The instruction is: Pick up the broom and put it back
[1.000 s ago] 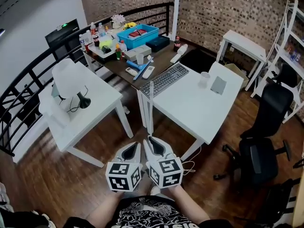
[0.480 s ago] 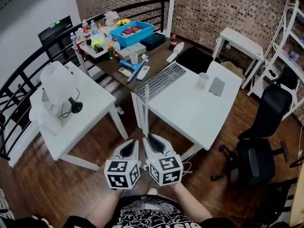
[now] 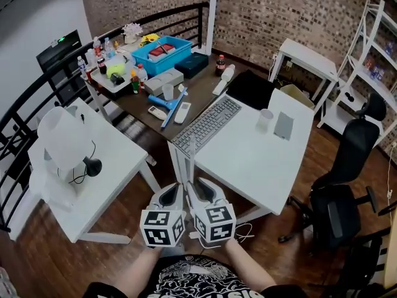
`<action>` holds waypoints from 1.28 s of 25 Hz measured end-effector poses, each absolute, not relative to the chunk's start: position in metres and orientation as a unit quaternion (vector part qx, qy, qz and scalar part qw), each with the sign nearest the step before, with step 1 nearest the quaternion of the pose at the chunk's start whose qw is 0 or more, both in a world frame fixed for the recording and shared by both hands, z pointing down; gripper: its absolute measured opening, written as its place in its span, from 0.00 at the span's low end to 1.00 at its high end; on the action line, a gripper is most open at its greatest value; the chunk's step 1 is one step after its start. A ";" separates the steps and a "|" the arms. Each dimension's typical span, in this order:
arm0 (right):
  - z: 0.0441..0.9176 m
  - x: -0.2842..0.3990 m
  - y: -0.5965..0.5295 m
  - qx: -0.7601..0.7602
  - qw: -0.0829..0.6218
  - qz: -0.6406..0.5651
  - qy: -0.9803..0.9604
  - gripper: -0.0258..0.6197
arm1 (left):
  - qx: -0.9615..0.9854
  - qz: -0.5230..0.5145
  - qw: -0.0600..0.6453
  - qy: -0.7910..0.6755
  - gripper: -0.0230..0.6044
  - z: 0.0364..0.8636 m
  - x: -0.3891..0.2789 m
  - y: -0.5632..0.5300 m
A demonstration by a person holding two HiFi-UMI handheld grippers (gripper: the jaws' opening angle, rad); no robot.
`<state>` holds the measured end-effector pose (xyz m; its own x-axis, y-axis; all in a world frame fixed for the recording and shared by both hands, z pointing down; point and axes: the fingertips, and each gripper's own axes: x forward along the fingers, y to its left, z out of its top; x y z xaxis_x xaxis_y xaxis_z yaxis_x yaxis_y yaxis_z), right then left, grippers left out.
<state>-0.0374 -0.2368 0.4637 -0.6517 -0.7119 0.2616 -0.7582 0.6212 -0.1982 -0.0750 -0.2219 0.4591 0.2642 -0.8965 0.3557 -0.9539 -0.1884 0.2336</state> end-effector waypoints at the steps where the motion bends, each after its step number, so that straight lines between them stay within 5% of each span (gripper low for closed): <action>1: 0.466 -0.041 -0.245 0.414 0.081 0.148 -0.894 0.16 | 0.769 0.071 0.208 -0.600 0.04 0.461 -0.079 -0.230; 32: 0.588 -0.069 -0.423 0.549 0.142 0.206 -0.797 0.37 | 0.820 0.114 0.215 -0.517 0.04 0.499 -0.138 -0.372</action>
<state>-0.0691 -0.4228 0.5876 -0.3565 -0.8168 0.4536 -0.9343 0.3119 -0.1726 -0.1378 -0.3718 0.4989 0.4386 -0.7997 0.4100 -0.8980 -0.3720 0.2350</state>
